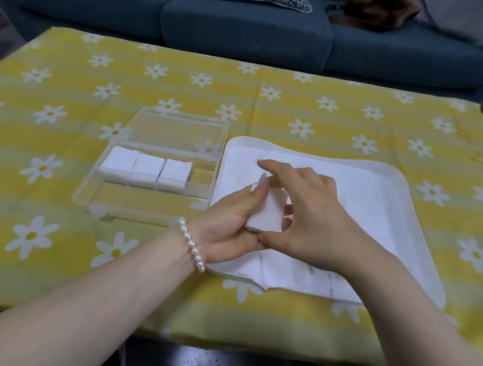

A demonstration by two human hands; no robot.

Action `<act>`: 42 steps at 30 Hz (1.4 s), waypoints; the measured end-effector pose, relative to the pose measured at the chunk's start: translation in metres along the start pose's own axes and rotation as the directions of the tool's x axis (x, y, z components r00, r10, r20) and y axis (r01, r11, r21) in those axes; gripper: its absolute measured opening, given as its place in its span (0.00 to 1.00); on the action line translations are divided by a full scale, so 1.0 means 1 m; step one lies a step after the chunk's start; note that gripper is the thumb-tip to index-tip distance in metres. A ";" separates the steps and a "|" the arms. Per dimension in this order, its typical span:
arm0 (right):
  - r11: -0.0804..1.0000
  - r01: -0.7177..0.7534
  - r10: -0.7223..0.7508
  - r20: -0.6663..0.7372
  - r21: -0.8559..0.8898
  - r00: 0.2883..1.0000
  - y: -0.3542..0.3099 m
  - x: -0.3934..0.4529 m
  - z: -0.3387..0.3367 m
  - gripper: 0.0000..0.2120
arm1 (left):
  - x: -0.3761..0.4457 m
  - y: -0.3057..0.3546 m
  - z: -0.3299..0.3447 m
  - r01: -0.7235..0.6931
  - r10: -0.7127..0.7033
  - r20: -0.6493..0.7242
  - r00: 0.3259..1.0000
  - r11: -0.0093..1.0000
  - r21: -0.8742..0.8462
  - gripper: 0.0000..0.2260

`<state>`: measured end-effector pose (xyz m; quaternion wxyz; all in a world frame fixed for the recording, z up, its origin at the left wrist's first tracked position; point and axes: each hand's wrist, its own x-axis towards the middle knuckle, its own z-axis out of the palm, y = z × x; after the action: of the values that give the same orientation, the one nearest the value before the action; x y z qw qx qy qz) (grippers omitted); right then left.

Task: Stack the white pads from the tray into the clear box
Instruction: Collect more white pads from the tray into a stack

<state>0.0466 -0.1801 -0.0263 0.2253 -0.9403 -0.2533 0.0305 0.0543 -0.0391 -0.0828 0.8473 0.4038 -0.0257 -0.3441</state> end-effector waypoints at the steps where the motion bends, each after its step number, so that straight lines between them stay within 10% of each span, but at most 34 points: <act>1: 1.000 0.004 -0.004 0.004 -0.001 1.000 0.000 0.000 0.001 0.42 | -0.001 0.000 0.002 -0.010 0.010 0.002 1.000 1.000 0.023 0.36; 15: 0.979 -0.068 0.069 0.002 0.195 0.998 0.010 -0.001 -0.005 0.41 | -0.004 0.003 0.004 0.021 -0.026 -0.196 0.980 0.999 -0.027 0.08; 22: 0.888 -0.442 0.459 -0.273 0.124 0.845 0.083 -0.004 -0.027 0.06 | 0.001 0.009 -0.002 0.053 -0.139 -0.354 0.925 0.969 -0.242 0.10; 35: 0.909 -0.417 0.417 -0.007 -0.001 0.909 0.070 0.012 0.019 0.30 | 0.003 0.013 -0.007 0.040 -0.118 -0.512 0.851 0.986 -0.162 0.04; 42: 0.899 -0.382 0.425 -0.223 0.213 0.877 0.066 0.017 0.020 0.18 | 0.001 0.009 -0.004 0.109 -0.135 -0.421 0.897 0.990 -0.086 0.07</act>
<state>0.0881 -0.2145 -0.0722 0.3216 -0.9463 -0.0154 -0.0278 0.0612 -0.0329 -0.0800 0.8209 0.4444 0.1955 -0.3007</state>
